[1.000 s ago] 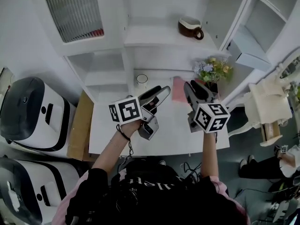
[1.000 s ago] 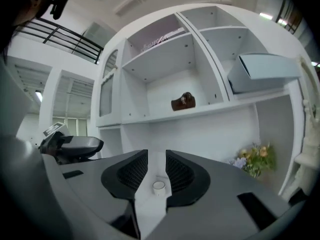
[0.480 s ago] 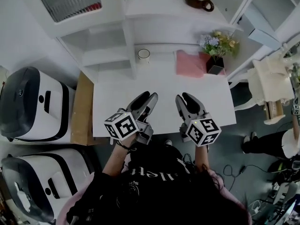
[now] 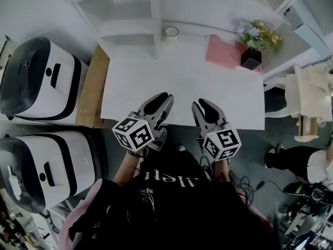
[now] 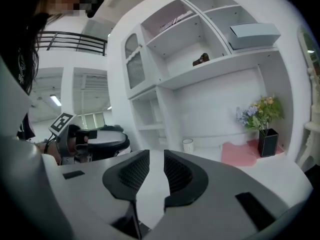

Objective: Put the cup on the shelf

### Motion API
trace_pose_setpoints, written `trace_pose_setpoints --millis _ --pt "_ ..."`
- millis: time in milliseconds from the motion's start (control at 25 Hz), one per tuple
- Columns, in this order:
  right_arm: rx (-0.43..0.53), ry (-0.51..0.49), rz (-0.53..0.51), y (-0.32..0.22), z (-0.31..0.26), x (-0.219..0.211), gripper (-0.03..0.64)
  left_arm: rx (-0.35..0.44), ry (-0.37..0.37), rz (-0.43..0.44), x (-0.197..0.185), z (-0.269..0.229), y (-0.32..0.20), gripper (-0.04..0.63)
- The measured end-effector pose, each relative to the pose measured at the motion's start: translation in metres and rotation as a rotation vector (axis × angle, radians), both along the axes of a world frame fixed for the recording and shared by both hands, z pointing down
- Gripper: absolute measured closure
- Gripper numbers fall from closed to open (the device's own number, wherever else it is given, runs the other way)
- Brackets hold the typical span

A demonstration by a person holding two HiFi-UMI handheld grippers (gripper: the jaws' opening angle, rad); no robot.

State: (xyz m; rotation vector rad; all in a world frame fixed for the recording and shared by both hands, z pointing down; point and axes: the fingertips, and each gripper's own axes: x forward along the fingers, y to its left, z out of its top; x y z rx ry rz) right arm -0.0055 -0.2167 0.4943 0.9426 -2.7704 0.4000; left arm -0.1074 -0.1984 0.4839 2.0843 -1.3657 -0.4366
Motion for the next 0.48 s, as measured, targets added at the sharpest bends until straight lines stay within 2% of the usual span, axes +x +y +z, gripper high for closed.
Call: trace_pose_setpoints --millis 120,240,480 --pt "0.007 0.018 -0.046 0.015 0.003 0.011 0.509 -0.01 -0.064 -0.049 0.013 0.008 0.015 0.525" --pt "0.017 0.012 -0.076 0.027 0.0 0.023 0.526 0.004 -0.143 -0.076 0.028 0.008 0.027 0.535" --pt "0.042 -0.001 -0.142 0.061 -0.003 0.039 0.543 0.02 -0.145 -0.138 0.048 0.004 0.064 0.538"
